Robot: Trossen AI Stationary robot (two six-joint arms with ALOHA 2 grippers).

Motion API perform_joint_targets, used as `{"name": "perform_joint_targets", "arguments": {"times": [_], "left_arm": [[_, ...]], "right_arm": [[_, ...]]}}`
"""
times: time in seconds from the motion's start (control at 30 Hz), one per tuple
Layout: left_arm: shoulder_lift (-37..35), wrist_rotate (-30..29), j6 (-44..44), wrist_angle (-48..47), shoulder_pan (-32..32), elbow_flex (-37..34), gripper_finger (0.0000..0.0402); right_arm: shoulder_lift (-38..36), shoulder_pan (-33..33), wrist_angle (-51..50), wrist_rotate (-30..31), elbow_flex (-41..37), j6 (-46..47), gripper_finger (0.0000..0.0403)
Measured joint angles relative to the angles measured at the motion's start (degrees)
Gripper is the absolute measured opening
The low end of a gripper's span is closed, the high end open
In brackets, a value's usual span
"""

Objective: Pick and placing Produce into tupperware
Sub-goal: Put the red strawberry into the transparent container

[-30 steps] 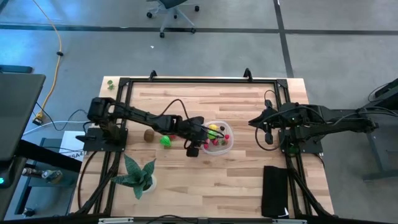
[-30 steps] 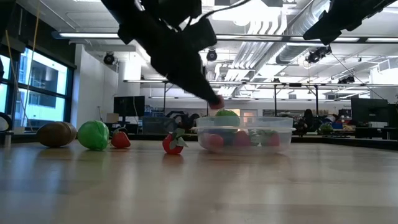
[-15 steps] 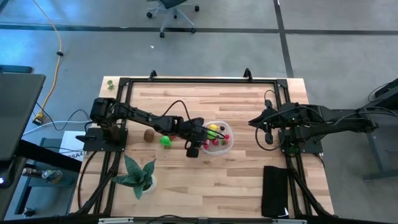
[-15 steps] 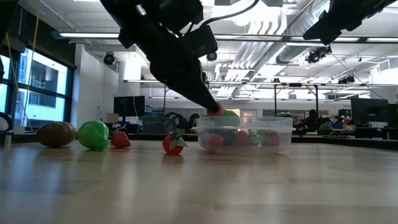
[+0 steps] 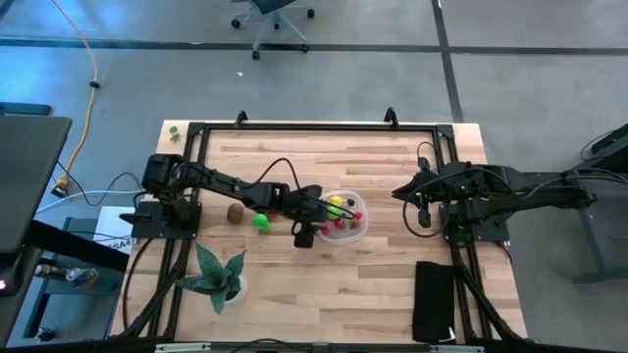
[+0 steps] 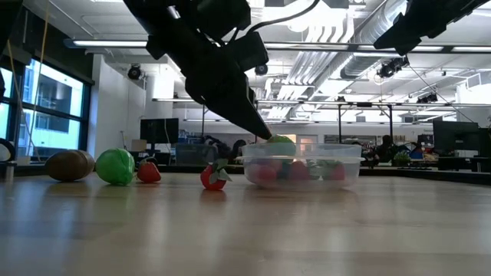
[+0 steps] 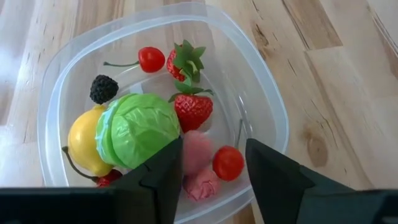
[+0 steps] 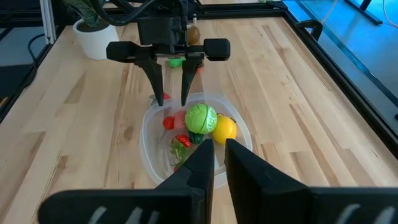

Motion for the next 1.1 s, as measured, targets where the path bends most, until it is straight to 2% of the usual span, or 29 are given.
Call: {"name": "perform_joint_targets", "arguments": {"times": [0.17,0.43,0.73,0.9,1.1], "left_arm": [[-0.02,0.01,1.00,0.00,0.00,0.00,0.0178],[-3.80,0.13,1.15,-2.31,0.02,-0.06,0.0159],[-12.47,-2.64,0.17,-14.74,0.02,-0.04,0.0133],[-13.16,-2.84,-1.45,-20.38,-0.04,-0.13,0.0120],[-12.23,-3.02,-5.43,-15.34,-2.63,-6.91,0.0116]], "right_arm": [[-0.01,-0.01,0.00,0.00,0.00,0.00,0.0030],[-0.02,-0.02,0.00,0.00,0.00,0.00,0.0030],[-0.01,0.00,0.00,0.00,0.00,0.00,0.0030],[-0.02,0.00,-0.01,0.00,0.00,0.00,0.0030],[-0.02,0.00,0.00,0.00,0.00,0.00,0.0030]]}}
